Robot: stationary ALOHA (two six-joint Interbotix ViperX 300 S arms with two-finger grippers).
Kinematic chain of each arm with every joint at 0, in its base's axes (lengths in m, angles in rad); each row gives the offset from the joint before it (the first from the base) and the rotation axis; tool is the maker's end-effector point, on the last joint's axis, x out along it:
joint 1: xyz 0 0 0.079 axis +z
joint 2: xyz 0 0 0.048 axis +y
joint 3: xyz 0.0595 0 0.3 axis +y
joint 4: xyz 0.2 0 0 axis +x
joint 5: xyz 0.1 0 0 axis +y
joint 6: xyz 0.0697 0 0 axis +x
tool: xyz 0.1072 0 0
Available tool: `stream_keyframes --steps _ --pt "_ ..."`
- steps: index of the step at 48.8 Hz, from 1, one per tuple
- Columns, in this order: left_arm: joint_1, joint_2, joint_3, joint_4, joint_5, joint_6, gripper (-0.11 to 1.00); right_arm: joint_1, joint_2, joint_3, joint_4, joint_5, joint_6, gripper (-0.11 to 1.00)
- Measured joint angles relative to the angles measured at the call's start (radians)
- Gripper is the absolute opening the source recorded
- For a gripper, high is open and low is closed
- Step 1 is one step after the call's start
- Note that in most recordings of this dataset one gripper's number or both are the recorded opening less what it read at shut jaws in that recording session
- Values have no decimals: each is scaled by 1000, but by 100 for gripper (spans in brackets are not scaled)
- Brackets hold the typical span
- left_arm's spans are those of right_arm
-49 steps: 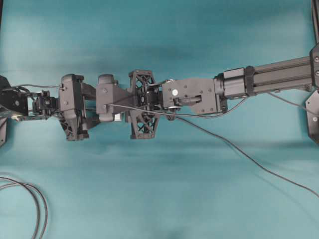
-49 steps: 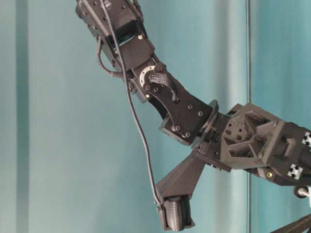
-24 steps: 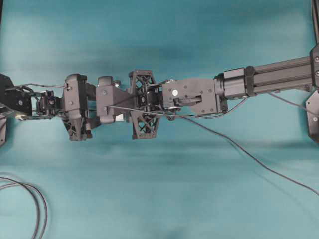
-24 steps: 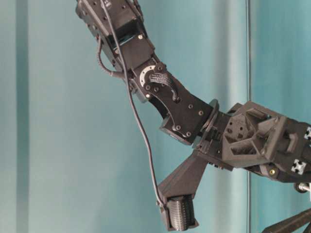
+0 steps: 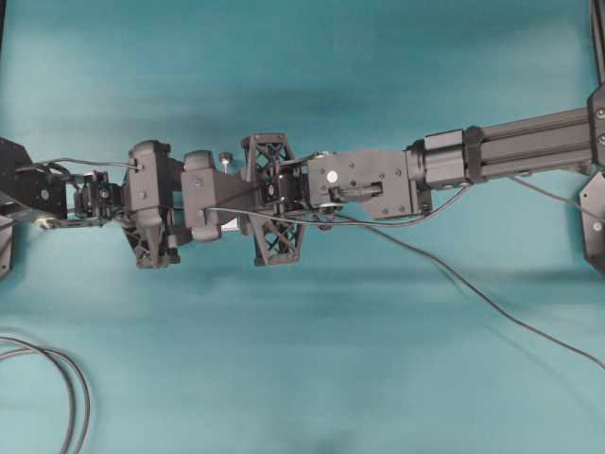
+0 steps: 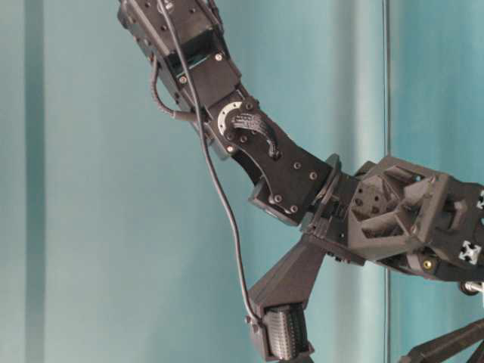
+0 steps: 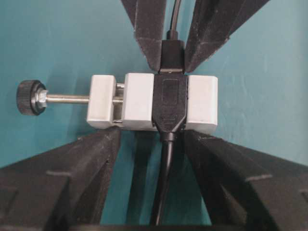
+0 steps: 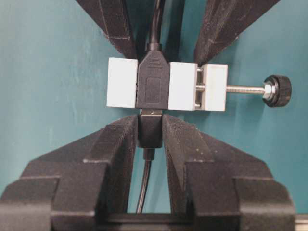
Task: Insert the USB cable into the female connector supported by the left arm.
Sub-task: 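Push the plug with the right gripper into the female connector, then open both grippers and release the connected cable and holder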
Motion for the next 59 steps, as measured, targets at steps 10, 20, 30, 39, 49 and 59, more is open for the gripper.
stream_keyframes --steps 10,20,30,39,49,59 --pt "0 0 -11 0 15 0 72 0 0 0 0 0 -2 22" --pt "-2 0 -15 0 17 0 72 2 0 0 0 2 -2 21" --pt "-2 2 -15 0 15 -2 72 3 0 -2 2 3 -2 21" --pt "-2 2 -14 0 12 -2 74 3 0 2 0 2 -2 22" --pt "-3 -3 -12 0 12 -3 82 5 0 8 -2 2 -2 21" --pt "-3 -12 -11 -2 21 -2 82 11 0 8 -3 11 0 51"
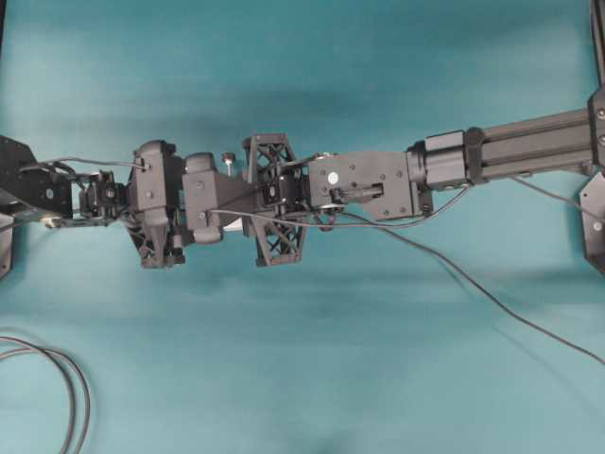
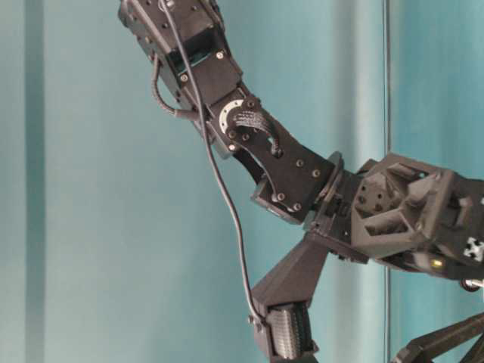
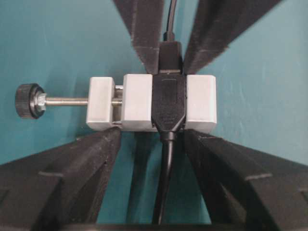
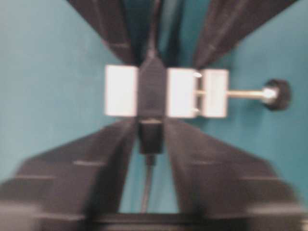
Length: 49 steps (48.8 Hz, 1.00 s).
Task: Insert the USB cable into the female connector supported by the left arm.
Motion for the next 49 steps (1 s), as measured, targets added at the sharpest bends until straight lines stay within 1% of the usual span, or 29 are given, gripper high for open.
stream_keyframes --steps 3,5,11,16,22,31,44,49 --pt "0 -6 2 2 6 0 82 8 0 0 0 0 -2 64" --pt "-3 -12 6 0 9 0 82 11 0 0 0 2 0 67" --pt "-41 -46 32 3 41 0 82 15 -18 17 2 2 0 65" --pt "-51 -94 71 3 77 0 82 15 -63 57 0 3 5 65" --pt "-54 -169 121 3 115 0 82 15 -138 129 0 5 17 65" --pt "-54 -324 175 3 210 0 82 15 -253 242 2 5 28 65" --pt "-51 -577 186 3 419 0 82 -2 -428 376 0 3 31 65" --pt "-41 -676 198 3 468 0 82 -17 -488 420 2 5 31 65"
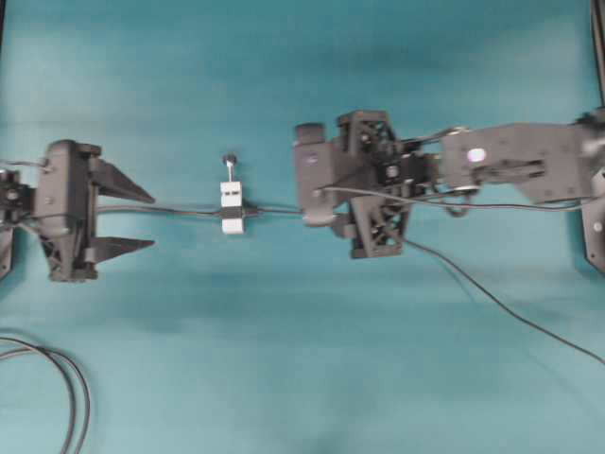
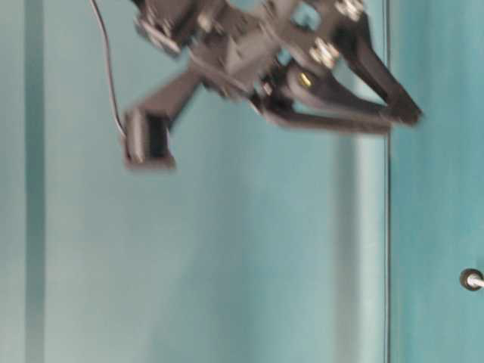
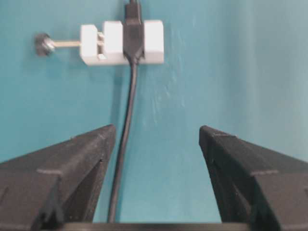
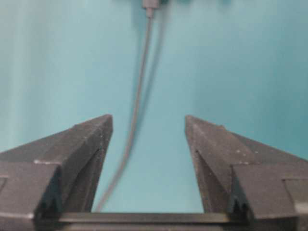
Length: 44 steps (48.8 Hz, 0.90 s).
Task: Insert the USB cable into the female connector supported by the left arm.
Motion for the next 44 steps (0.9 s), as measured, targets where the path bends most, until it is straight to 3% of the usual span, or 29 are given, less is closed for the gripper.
stream_keyframes --steps 14,25,32,44 --pt "8 -258 29 0 25 0 82 -2 -133 74 0 -18 29 64" --pt "8 -359 17 0 91 0 82 -34 -279 167 0 -97 57 64" --pt "8 -416 14 0 67 0 82 -55 -422 278 0 -209 57 64" --pt "8 -500 41 0 -74 0 82 -54 -742 518 2 -474 67 64"
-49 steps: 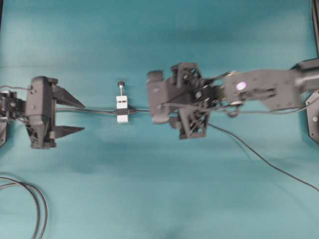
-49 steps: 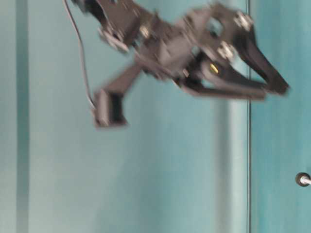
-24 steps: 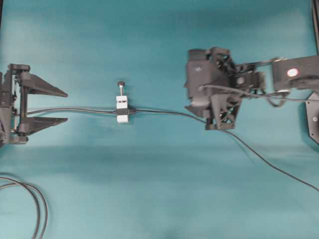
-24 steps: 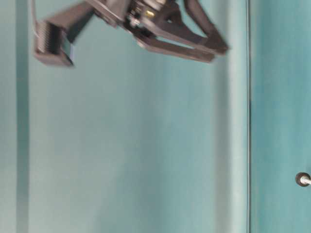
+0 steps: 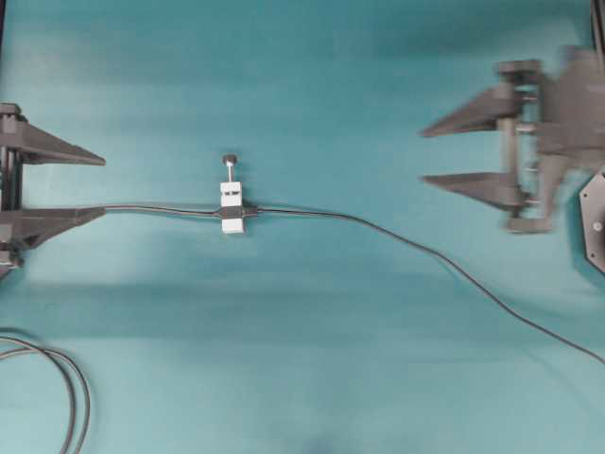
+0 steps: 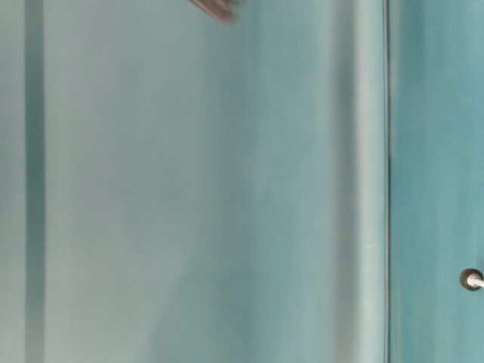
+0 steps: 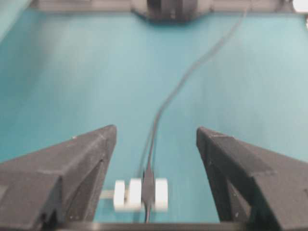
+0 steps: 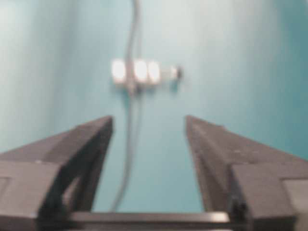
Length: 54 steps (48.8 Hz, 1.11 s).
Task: Insert the USB cable into the female connector supported by the left arm.
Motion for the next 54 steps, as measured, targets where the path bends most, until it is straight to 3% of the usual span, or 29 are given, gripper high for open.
stream_keyframes --steps 15,22,29,39,54 --pt "0 -15 40 0 -224 -2 82 5 -342 193 2 -61 130 65" --pt "0 -28 83 0 -270 -2 82 5 -420 259 2 -51 138 65" --pt "0 -52 112 0 -275 -2 82 5 -440 319 2 6 143 65" --pt "2 -71 127 0 -256 -2 82 5 -442 327 2 32 143 65" --pt "3 -72 132 0 -130 0 82 5 -442 374 0 40 135 65"
